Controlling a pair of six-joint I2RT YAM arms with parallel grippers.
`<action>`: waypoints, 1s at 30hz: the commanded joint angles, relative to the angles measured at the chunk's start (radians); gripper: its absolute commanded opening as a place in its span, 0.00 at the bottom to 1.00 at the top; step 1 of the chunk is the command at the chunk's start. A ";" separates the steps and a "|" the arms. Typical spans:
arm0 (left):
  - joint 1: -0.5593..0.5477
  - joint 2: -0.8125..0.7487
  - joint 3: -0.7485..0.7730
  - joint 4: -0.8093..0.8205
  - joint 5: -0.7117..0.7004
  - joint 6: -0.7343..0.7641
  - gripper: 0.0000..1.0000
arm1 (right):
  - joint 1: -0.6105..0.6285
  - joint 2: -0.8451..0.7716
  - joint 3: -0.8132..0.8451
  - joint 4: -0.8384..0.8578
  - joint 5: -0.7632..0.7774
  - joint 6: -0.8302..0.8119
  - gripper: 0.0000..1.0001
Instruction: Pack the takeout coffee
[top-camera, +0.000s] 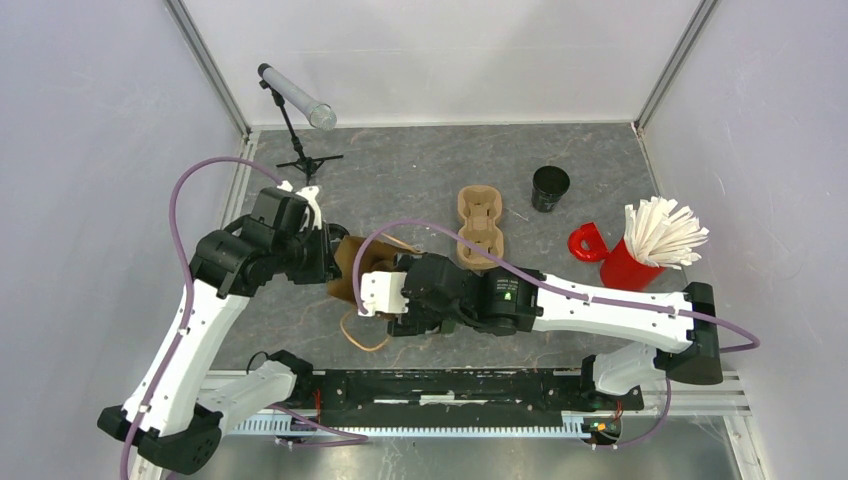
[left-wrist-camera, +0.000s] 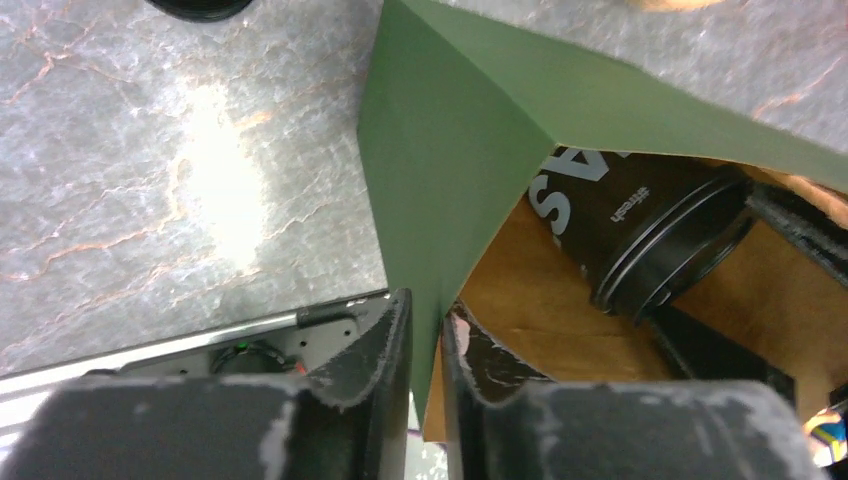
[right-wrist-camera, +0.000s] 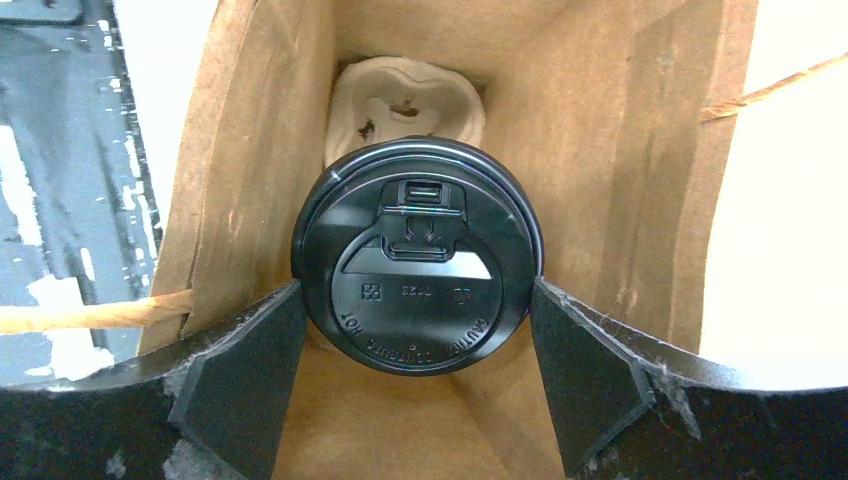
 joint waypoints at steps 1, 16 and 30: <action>-0.002 -0.011 0.001 0.159 -0.001 0.015 0.13 | -0.013 -0.001 0.004 0.086 0.087 -0.052 0.86; -0.001 -0.217 -0.201 0.409 -0.051 0.022 0.07 | -0.120 0.003 -0.058 0.276 -0.054 -0.192 0.84; -0.002 -0.158 -0.070 -0.010 0.056 -0.037 0.71 | -0.050 -0.020 -0.140 0.266 -0.011 -0.123 0.84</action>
